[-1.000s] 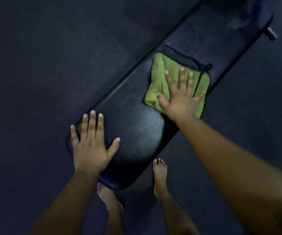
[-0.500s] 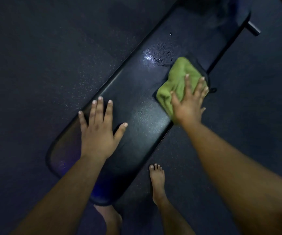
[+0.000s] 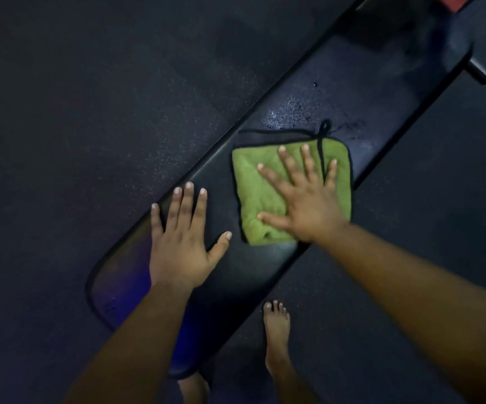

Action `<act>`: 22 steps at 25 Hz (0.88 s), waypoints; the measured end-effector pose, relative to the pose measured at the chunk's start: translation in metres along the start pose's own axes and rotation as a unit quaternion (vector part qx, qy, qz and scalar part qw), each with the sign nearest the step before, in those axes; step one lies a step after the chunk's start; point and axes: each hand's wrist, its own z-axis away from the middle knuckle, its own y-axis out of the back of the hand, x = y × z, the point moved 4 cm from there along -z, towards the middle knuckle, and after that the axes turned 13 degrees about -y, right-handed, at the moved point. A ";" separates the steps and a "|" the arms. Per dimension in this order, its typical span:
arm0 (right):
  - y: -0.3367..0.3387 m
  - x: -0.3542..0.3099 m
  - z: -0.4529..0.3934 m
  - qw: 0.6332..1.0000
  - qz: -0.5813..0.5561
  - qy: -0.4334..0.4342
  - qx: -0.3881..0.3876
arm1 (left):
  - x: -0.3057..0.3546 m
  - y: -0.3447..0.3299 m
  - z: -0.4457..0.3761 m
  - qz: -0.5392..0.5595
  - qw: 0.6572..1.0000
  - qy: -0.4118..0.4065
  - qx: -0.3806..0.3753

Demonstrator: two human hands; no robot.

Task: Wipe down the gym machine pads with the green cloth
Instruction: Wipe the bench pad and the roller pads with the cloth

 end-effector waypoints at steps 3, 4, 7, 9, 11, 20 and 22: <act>0.025 0.025 -0.056 0.999 -0.024 -0.046 0.008 | 0.000 0.001 -0.001 -0.003 1.000 -0.001 -0.007; 0.027 0.024 -0.060 0.996 -0.042 -0.080 0.015 | 0.000 0.000 -0.001 -0.007 1.000 -0.001 -0.008; 0.019 -0.007 -0.033 0.994 -0.034 -0.099 0.009 | -0.001 0.001 -0.001 -0.012 1.000 0.000 -0.015; 0.011 -0.031 -0.006 0.999 0.004 -0.044 -0.010 | -0.002 0.001 -0.002 -0.015 1.000 0.002 -0.016; 0.012 -0.041 -0.004 0.999 0.043 0.023 -0.021 | -0.002 0.001 -0.002 -0.016 1.000 0.005 -0.018; 0.064 -0.017 -0.147 0.996 -0.027 -0.085 0.020 | -0.002 0.000 -0.004 -0.020 1.000 -0.001 -0.022; 0.046 -0.054 -0.109 0.999 0.007 -0.036 0.029 | -0.002 0.001 -0.004 -0.015 1.000 -0.003 -0.023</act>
